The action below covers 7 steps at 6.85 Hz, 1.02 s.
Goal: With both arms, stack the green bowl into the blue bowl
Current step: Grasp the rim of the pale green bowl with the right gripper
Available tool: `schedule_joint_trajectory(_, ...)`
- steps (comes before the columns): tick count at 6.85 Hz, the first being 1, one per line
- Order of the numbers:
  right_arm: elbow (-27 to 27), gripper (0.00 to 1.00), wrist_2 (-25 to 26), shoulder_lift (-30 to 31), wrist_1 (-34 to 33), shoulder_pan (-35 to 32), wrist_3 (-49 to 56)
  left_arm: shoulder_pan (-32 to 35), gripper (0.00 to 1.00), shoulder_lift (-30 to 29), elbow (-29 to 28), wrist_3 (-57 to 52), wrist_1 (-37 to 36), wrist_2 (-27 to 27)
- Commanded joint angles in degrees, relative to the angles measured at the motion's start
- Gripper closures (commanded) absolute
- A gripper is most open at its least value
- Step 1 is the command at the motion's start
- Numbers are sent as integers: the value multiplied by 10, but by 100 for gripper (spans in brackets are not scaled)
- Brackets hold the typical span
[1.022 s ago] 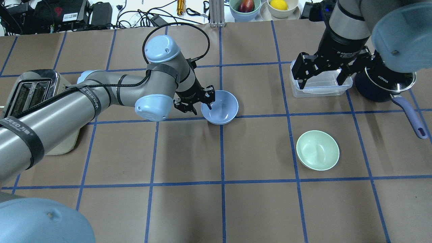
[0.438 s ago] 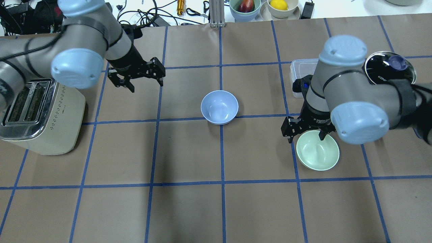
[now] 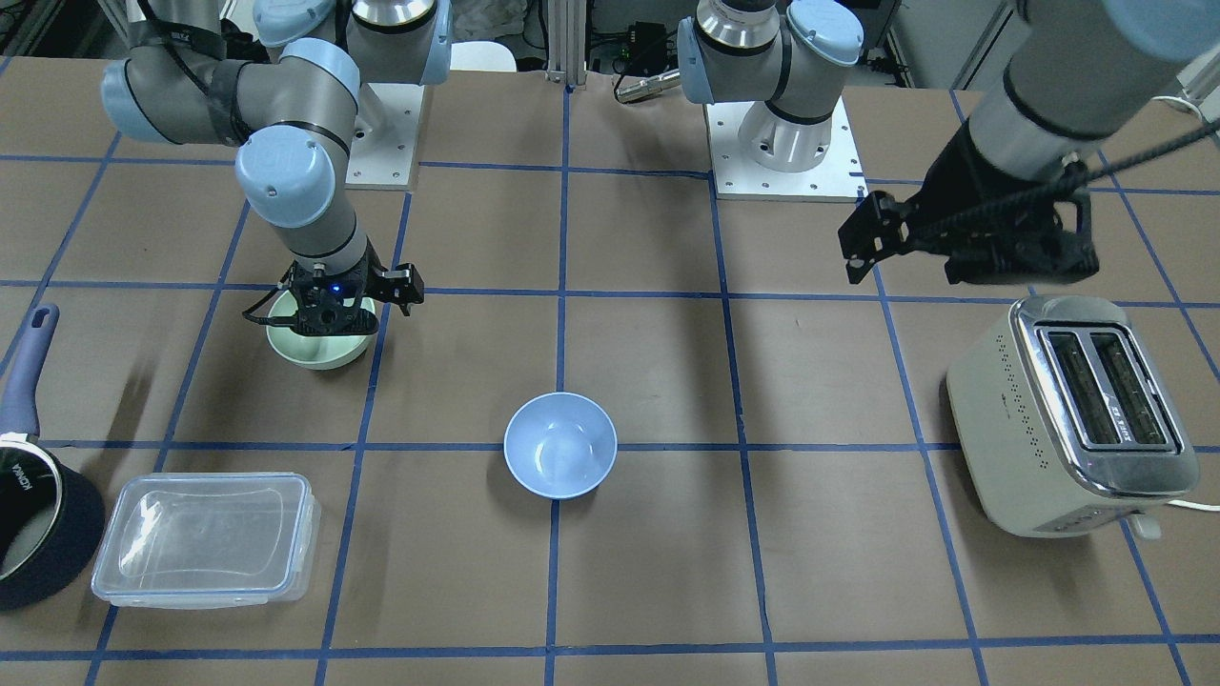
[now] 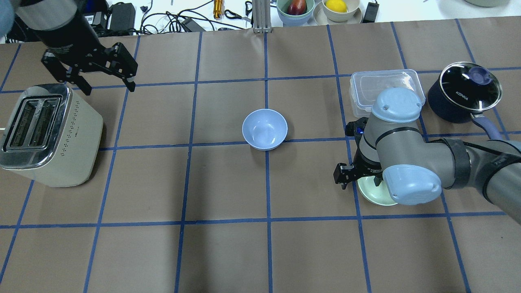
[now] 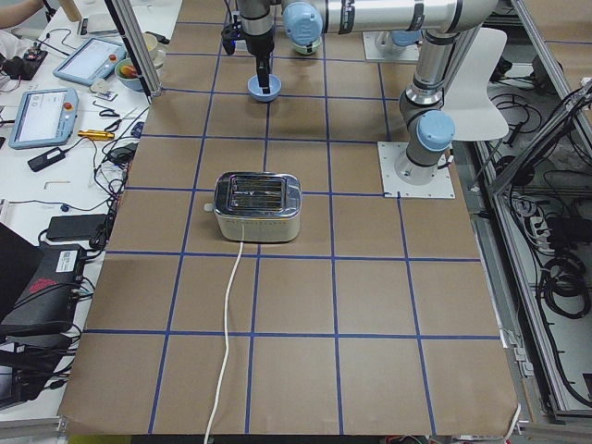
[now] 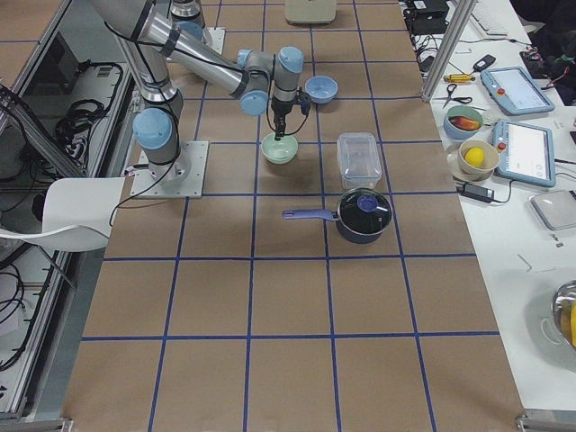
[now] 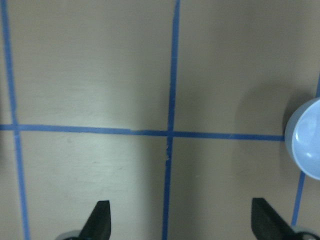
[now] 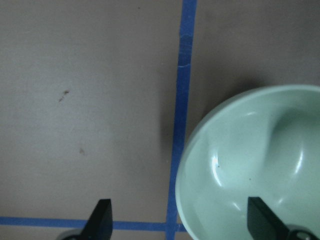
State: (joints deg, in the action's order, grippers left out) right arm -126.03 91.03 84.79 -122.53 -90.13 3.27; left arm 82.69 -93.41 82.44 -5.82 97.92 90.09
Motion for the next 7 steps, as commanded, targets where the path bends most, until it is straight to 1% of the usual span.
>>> schedule_joint_trajectory(1, -10, 80, 5, -11, -16, -1, 1, 0, 0, 48, 8, -3, 10, 4)
schedule_joint_trajectory(2, -11, 96, 14, -9, -15, -1, 1, 0, 0, 52, 8, 0, 10, 4)
schedule_joint_trajectory(3, -12, 100, 21, -6, -13, -2, 1, 0, 0, 50, 15, 5, 9, 2)
schedule_joint_trajectory(4, -11, 100, 31, -5, -13, -2, 3, 1, 0, 46, 15, 21, -3, -3)
schedule_joint_trajectory(5, -9, 100, 30, -4, -15, -3, 1, 6, 0, 41, 14, 60, -18, -4)
schedule_joint_trajectory(6, 10, 100, 28, -2, -16, -10, -6, 29, 0, 50, 14, 63, -18, 1)
schedule_joint_trajectory(7, 78, 100, 35, -10, 17, -48, -10, 44, 0, 52, 16, 65, -17, 5)
